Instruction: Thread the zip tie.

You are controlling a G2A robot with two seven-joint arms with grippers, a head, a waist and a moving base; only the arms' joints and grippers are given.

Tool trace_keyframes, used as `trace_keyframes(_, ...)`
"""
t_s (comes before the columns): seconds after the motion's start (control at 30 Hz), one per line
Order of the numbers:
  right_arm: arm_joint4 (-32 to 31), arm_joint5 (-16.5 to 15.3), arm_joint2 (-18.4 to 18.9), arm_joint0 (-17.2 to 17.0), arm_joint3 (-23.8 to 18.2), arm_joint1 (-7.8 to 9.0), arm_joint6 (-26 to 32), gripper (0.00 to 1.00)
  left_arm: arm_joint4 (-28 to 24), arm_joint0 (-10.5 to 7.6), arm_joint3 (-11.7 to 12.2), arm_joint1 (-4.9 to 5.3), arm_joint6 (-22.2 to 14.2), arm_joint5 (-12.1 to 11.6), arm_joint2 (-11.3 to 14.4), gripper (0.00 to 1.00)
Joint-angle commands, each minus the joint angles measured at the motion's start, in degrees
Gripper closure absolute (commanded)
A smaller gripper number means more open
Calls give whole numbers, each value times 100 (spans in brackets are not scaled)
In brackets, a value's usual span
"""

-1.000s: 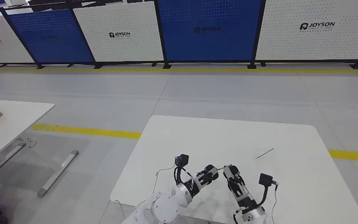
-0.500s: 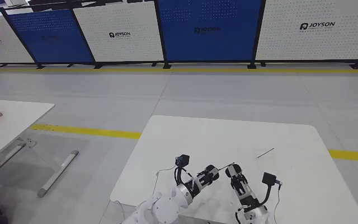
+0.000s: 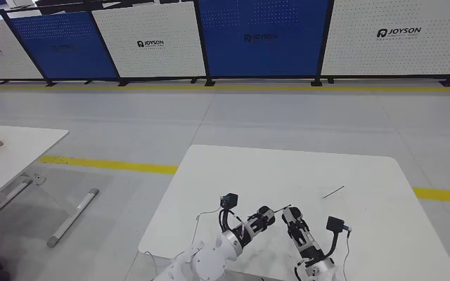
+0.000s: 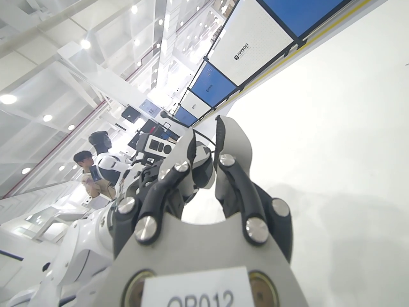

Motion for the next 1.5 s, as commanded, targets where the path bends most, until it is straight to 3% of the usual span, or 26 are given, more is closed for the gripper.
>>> trace_keyframes(0.0,-21,-4,4,-9,-17,3,-4,82,1,-9,17,-4,3,3,8,100)
trace_keyframes(0.63,-121,-37,-50,-54,21,16,-6,76,-28,-10,49,-24,58,44,7,100)
trace_keyframes(1.1,-242,136,-46,-10,-106,19,-55,80,148,36,18,-28,151,46,28,100)
trace_keyframes(1.4,-203,181,-41,23,-112,17,-55,87,221,83,-21,-25,194,22,11,100)
trace_keyframes(1.47,-200,189,-44,32,-117,16,-56,93,231,95,-37,-23,187,10,3,100)
